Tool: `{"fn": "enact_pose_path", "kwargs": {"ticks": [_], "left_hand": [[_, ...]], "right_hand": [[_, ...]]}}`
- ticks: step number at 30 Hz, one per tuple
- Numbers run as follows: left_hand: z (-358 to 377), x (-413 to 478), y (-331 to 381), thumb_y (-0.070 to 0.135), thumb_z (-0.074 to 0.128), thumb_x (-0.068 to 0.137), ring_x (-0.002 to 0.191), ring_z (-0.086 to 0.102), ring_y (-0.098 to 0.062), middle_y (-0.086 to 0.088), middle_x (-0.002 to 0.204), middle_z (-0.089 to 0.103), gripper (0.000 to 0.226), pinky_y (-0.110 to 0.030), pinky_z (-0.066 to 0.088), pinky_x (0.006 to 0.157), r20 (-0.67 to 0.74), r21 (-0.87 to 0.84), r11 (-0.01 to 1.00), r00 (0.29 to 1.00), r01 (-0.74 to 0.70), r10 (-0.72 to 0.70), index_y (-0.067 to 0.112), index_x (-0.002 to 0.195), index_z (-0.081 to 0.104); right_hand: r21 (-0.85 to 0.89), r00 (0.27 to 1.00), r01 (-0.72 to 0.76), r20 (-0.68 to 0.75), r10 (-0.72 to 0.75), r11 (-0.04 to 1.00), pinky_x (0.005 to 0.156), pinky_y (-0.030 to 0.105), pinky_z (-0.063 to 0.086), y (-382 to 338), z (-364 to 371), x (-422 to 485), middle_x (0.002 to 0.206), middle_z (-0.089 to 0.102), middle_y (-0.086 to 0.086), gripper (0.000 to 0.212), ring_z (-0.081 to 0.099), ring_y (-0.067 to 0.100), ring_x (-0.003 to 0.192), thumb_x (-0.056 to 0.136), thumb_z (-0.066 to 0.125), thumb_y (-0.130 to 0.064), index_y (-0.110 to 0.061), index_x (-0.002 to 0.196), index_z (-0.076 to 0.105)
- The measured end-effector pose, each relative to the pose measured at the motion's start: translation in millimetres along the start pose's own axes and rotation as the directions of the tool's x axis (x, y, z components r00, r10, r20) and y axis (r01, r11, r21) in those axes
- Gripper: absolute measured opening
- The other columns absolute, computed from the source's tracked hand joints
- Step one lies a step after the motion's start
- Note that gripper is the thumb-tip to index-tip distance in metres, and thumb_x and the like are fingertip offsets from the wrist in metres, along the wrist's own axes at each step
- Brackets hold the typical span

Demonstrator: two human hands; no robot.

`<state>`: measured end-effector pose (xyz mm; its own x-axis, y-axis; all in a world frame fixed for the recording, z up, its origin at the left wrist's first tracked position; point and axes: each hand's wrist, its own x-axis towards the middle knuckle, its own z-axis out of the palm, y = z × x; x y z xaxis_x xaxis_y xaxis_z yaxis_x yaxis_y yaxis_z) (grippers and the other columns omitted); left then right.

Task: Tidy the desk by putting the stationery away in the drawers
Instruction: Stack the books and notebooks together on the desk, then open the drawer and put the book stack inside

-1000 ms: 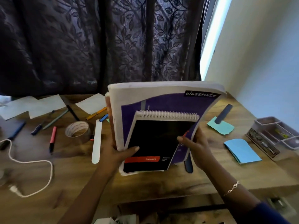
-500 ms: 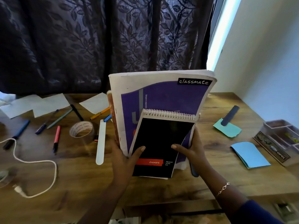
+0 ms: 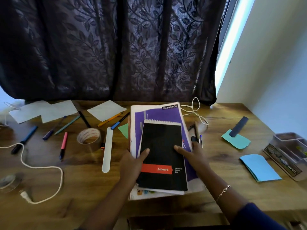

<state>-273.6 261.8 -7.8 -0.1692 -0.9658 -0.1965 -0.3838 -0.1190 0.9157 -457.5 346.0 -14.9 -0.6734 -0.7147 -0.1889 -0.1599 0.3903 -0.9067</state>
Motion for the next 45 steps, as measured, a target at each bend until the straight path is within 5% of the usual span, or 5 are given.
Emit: {"fn": "enact_pose_path", "kwargs": {"ticks": [15,26,32,35,45], "left_hand": [[15.3,24.6,-27.7,0.048,0.062,0.082,0.111,0.056,-0.027,-0.015,0.121,0.055,0.065,-0.036,0.050,0.086,-0.002,0.265,0.964,1.000,-0.020,0.021,0.004,0.126,0.044],[22.3,11.3,-27.2,0.059,0.042,0.088,0.127,0.035,-0.029,-0.012,0.136,0.042,0.067,-0.046,0.032,0.102,-0.136,0.736,0.670,0.951,-0.091,0.279,0.010,0.133,0.038],[32.7,-19.3,-20.1,0.041,0.055,0.084,0.112,0.052,-0.028,-0.015,0.115,0.060,0.044,-0.044,0.046,0.091,-0.202,0.445,0.702,0.702,-0.555,0.683,0.008,0.113,0.057],[39.3,-55.1,-17.9,0.030,0.052,0.086,0.091,0.059,-0.010,0.000,0.093,0.063,0.020,-0.029,0.053,0.077,0.008,-0.041,0.665,0.665,-0.746,0.747,0.015,0.097,0.060],[72.5,-158.9,-80.5,0.033,0.053,0.085,0.052,0.055,-0.009,0.002,0.059,0.061,0.025,-0.019,0.043,0.047,0.617,-0.302,0.949,0.739,-0.094,0.270,0.014,0.073,0.065]], "right_hand": [[-0.223,0.996,-0.008,-0.090,-0.013,0.975,0.079,0.033,0.052,25.2,25.0,15.1,0.117,0.057,0.009,0.066,0.060,0.021,0.102,0.075,0.069,-0.049,-0.008,0.122,0.044],[-0.435,0.981,-0.005,-0.177,-0.080,0.900,0.092,0.042,0.047,24.3,22.9,8.6,0.121,0.047,0.012,0.061,0.051,0.027,0.111,0.083,0.054,-0.057,-0.009,0.119,0.049],[-0.299,0.865,0.314,-0.302,-0.401,0.901,0.071,0.021,0.038,21.9,2.5,-26.1,0.098,0.055,0.005,0.026,0.052,0.007,0.085,0.090,0.056,-0.030,-0.006,0.101,0.058],[-0.270,0.796,0.481,-0.264,-0.545,0.834,0.060,0.009,0.039,31.6,-18.0,-50.5,0.074,0.053,-0.008,0.017,0.052,-0.002,0.067,0.090,0.057,-0.021,-0.004,0.086,0.057],[0.361,0.935,0.353,-0.108,-0.338,0.863,0.045,0.019,0.036,104.7,-56.8,-138.7,0.055,0.046,-0.003,0.027,0.042,0.009,0.049,0.084,0.055,-0.023,-0.001,0.070,0.051]]}}
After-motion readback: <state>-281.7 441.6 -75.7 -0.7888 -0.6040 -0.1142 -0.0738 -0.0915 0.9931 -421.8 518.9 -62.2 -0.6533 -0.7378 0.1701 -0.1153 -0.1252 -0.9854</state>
